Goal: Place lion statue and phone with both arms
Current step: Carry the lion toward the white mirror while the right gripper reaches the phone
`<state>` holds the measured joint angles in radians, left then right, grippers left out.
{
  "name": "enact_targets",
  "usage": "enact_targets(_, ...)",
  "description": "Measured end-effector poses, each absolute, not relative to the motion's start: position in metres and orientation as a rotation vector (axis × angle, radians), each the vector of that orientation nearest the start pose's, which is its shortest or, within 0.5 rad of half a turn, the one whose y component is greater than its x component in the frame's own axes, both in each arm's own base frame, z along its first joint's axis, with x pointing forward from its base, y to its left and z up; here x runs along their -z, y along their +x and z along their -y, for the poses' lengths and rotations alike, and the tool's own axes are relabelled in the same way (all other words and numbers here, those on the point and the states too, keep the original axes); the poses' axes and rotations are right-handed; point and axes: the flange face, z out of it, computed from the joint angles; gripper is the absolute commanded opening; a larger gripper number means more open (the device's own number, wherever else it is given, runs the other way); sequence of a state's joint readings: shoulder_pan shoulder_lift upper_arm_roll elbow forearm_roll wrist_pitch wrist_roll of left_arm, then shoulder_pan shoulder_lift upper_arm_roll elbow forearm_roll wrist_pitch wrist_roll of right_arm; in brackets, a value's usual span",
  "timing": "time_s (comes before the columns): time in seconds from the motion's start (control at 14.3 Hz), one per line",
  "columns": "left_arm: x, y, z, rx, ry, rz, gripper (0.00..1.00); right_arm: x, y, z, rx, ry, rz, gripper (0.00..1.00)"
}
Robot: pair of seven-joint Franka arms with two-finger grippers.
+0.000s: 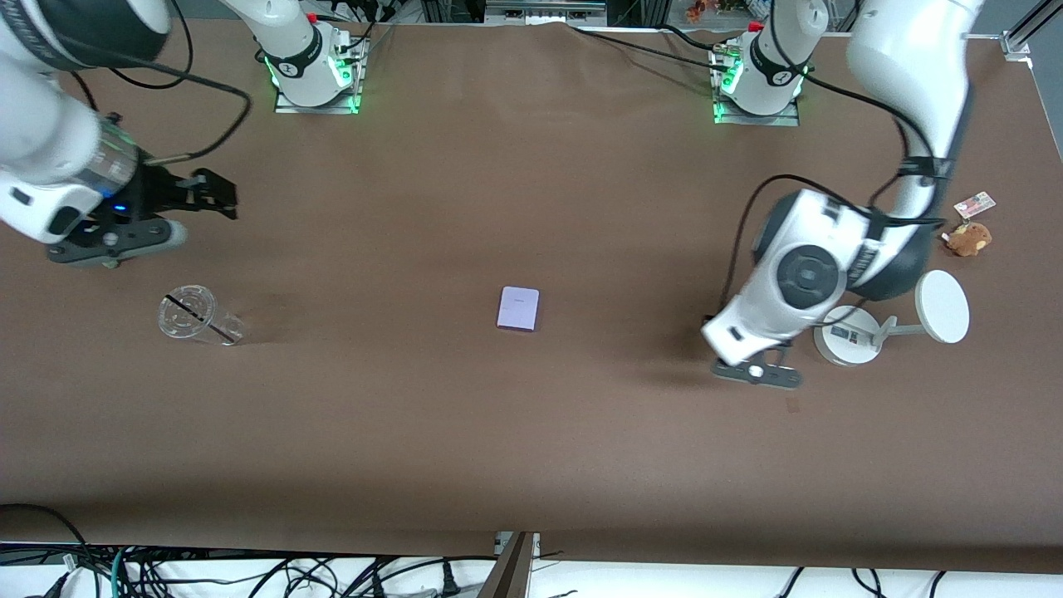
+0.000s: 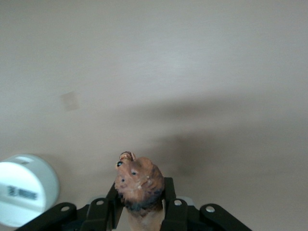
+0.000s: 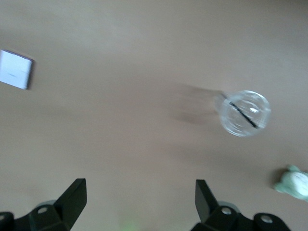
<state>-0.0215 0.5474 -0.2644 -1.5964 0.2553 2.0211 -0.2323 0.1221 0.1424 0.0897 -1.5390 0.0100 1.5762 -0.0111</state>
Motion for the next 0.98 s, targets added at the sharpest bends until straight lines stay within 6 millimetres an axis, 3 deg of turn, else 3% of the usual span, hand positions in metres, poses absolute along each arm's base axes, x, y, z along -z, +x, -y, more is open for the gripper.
enact_targets(0.35,-0.26,0.651,0.103,-0.129,-3.05,-0.191,0.18,-0.511,0.589,-0.228,-0.088,-3.086,0.178,1.0)
enact_targets(0.56,-0.228,0.64,0.075,-0.082,-3.081,-0.205,0.18,-0.477,0.59,-0.281,-0.051,-3.077,0.106,1.0)
enact_targets(0.77,-0.211,0.627,0.077,-0.094,-3.089,-0.221,0.2,-0.432,0.591,-0.326,-0.029,-3.066,0.014,1.0)
enact_targets(0.98,-0.211,0.625,0.078,-0.112,-3.085,-0.224,0.23,-0.378,0.587,-0.37,0.002,-3.066,-0.04,1.0)
